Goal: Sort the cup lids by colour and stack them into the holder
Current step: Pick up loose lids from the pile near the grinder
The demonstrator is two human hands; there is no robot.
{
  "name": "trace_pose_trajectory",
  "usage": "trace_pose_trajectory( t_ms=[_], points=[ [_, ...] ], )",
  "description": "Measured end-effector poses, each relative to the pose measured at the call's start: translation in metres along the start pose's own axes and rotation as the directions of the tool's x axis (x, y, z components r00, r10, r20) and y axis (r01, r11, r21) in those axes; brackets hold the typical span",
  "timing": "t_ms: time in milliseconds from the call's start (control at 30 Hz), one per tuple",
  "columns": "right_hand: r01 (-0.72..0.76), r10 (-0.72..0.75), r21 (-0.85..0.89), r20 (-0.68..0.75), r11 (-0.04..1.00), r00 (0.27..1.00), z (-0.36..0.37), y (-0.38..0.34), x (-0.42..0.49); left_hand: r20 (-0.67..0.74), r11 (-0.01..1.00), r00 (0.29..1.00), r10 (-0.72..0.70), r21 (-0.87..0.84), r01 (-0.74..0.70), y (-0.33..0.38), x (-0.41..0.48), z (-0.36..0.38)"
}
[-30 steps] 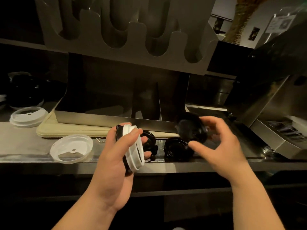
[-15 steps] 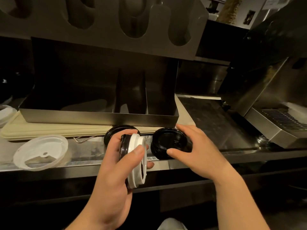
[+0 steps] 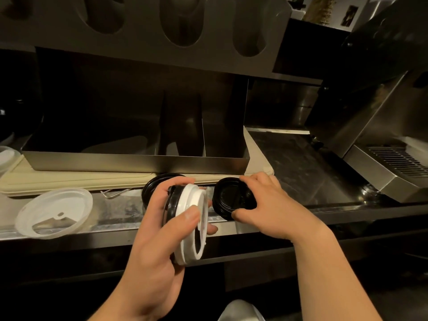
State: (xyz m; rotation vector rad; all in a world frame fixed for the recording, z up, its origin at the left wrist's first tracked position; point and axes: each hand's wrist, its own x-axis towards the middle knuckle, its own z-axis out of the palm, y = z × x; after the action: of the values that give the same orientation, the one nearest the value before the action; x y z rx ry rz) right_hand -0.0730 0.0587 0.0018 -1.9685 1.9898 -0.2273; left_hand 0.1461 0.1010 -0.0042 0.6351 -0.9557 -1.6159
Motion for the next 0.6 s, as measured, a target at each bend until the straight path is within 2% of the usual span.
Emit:
trace_pose_trajectory(
  t_ms=[200, 300, 400, 467, 600],
  points=[
    [-0.022, 0.022, -0.011, 0.004, 1.000, 1.000, -0.002, -0.003, -0.001, -0.014, 0.975, 0.995, -0.097, -0.201, 0.092, 0.010, -0.003, 0.003],
    [-0.019, 0.017, 0.048, 0.033, 0.999, 0.999, -0.005, -0.008, -0.006, -0.062, 0.975, 0.992, -0.110, -0.198, 0.096, 0.014, -0.005, -0.001],
    [-0.033, 0.037, 0.092, -0.038, 0.995, 0.999, -0.002, -0.021, -0.002, -0.086, 0.978, 0.991, -0.104, -0.191, 0.086, 0.017, -0.008, -0.005],
    [-0.030, 0.038, 0.092, -0.082, 0.995, 0.996, 0.005, -0.030, 0.003, -0.097, 0.978, 0.990, -0.102, -0.194, 0.081, 0.018, -0.010, -0.007],
    [-0.060, 0.066, 0.070, -0.084, 0.996, 0.994, 0.013, -0.035, 0.007, -0.092, 0.980, 0.992, -0.088, -0.185, 0.070, 0.022, -0.014, -0.012]
  ],
)
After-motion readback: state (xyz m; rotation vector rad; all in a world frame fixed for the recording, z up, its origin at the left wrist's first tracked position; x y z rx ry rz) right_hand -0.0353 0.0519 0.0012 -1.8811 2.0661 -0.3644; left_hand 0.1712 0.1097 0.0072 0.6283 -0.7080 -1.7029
